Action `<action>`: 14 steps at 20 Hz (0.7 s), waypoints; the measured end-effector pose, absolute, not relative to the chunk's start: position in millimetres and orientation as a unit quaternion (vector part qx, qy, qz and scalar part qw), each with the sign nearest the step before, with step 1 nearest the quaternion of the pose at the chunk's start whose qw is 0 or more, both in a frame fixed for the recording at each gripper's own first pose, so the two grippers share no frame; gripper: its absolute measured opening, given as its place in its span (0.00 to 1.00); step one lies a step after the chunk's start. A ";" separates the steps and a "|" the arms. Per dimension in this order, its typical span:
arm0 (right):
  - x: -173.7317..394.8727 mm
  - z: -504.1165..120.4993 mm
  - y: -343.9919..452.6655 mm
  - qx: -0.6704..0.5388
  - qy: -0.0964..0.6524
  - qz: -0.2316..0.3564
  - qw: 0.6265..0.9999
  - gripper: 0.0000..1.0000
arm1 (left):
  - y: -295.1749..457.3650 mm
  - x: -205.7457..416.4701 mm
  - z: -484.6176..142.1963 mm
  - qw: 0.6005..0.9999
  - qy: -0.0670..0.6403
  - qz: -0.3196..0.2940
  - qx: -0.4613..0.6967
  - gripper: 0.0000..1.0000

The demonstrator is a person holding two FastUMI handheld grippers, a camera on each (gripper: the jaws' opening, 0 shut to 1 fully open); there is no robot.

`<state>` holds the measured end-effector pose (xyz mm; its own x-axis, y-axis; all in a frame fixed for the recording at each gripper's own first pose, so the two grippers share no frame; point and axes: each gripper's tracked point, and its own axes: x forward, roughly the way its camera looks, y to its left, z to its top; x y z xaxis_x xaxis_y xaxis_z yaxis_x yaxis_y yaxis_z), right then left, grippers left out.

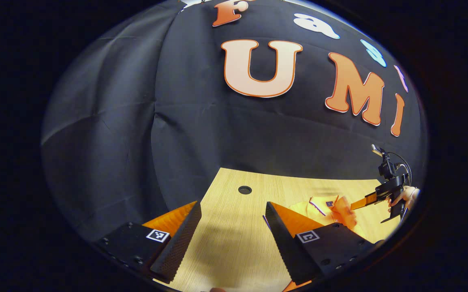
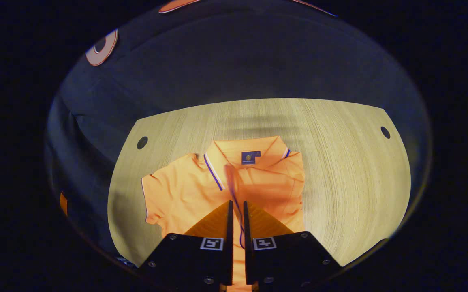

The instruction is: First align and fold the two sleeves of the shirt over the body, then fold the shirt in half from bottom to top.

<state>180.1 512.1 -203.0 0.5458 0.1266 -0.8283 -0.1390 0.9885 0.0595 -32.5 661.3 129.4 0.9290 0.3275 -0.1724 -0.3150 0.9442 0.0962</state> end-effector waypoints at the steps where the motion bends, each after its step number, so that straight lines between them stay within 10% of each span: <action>1: 179.4 -199.6 516.9 -0.001 0.469 0.083 0.879 0.16 | 660.5 -31.3 128.7 0.981 0.095 0.163 0.034 0.98; 5: 187.1 -186.8 521.9 -0.008 0.430 0.086 0.899 0.98 | 648.5 -23.1 125.7 0.983 0.099 0.153 0.033 0.98; 14: 192.3 -101.0 488.1 0.006 0.311 0.052 0.949 0.99 | 597.9 8.4 117.4 0.983 0.129 0.115 0.054 0.98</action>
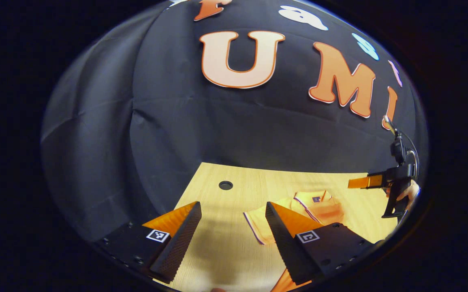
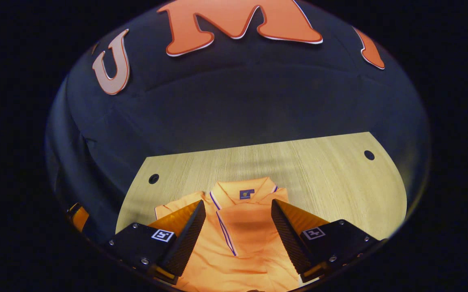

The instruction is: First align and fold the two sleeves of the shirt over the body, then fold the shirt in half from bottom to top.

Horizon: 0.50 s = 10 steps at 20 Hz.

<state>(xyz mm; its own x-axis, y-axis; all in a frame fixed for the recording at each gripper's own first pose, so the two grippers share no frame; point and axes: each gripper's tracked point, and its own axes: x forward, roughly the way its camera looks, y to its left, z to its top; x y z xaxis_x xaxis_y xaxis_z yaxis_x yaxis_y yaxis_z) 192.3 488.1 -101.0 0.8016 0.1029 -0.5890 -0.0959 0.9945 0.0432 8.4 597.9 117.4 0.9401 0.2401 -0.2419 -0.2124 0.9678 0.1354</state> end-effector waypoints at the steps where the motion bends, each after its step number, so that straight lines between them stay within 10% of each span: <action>1: 191.5 -91.1 480.7 0.003 0.298 0.048 0.953 0.99 | 590.5 14.8 115.7 0.983 0.135 0.109 0.060 0.98; 10: 163.3 -19.5 427.6 -0.025 0.228 0.054 0.972 0.99 | 574.1 66.6 69.4 0.958 0.265 0.105 0.015 0.98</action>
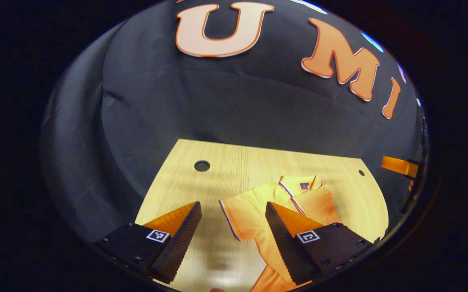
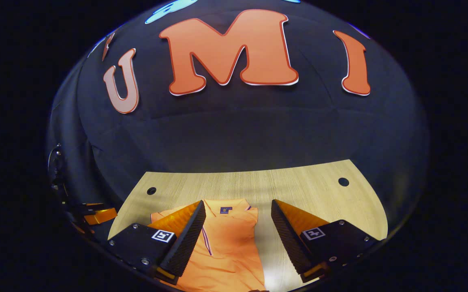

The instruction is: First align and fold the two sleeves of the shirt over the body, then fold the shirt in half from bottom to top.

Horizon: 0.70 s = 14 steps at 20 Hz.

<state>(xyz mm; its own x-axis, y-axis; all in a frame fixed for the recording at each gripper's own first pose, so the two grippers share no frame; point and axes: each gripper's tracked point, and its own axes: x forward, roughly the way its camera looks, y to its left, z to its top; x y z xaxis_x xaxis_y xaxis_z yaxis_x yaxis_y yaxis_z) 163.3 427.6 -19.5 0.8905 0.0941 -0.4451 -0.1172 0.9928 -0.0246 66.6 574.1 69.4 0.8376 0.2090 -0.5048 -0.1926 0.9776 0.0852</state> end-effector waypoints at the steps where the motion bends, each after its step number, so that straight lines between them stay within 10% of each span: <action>1: 160.9 -15.2 422.1 -0.028 0.220 0.057 0.973 0.99 | 574.5 71.7 64.6 0.953 0.282 0.108 0.012 0.98; 14: 121.9 -1.9 366.4 -0.026 0.222 0.088 0.971 0.99 | 596.8 114.8 -62.6 0.865 0.472 0.166 -0.033 0.98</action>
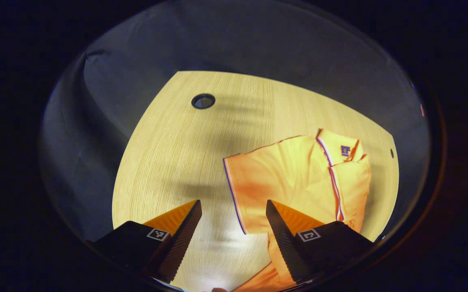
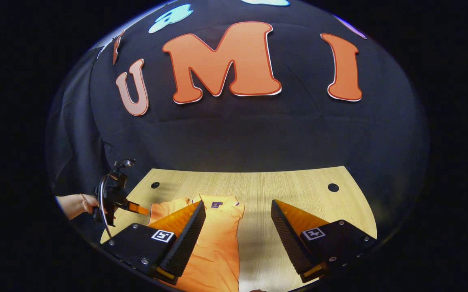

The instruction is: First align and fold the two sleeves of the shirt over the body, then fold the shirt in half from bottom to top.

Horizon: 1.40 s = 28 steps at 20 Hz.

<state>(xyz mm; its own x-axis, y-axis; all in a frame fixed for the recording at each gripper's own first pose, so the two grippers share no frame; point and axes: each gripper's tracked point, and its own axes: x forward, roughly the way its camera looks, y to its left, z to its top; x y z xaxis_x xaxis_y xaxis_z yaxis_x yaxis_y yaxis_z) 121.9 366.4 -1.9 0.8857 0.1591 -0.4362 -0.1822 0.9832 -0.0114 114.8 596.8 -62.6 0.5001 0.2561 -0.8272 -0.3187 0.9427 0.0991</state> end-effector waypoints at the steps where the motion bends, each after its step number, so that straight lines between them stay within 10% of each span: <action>1: 120.7 -4.2 361.7 -0.025 0.225 0.088 0.970 0.99 | 599.1 118.0 -67.7 0.863 0.473 0.170 -0.034 0.98; 11: 116.7 -20.3 335.3 -0.024 0.249 0.077 0.965 0.99 | 611.5 121.7 -105.1 0.835 0.503 0.218 -0.053 0.98; 13: 116.1 -20.9 335.5 -0.024 0.250 0.078 0.965 0.99 | 608.3 123.5 -104.7 0.839 0.499 0.211 -0.046 0.88; 18: 114.6 -21.5 335.3 -0.032 0.250 0.078 0.965 0.99 | 595.7 130.8 -106.8 0.846 0.496 0.192 -0.040 0.11; 28: 110.7 -9.0 337.6 -0.027 0.221 0.079 0.972 0.99 | 546.5 140.1 -25.4 0.889 0.431 0.139 0.068 0.02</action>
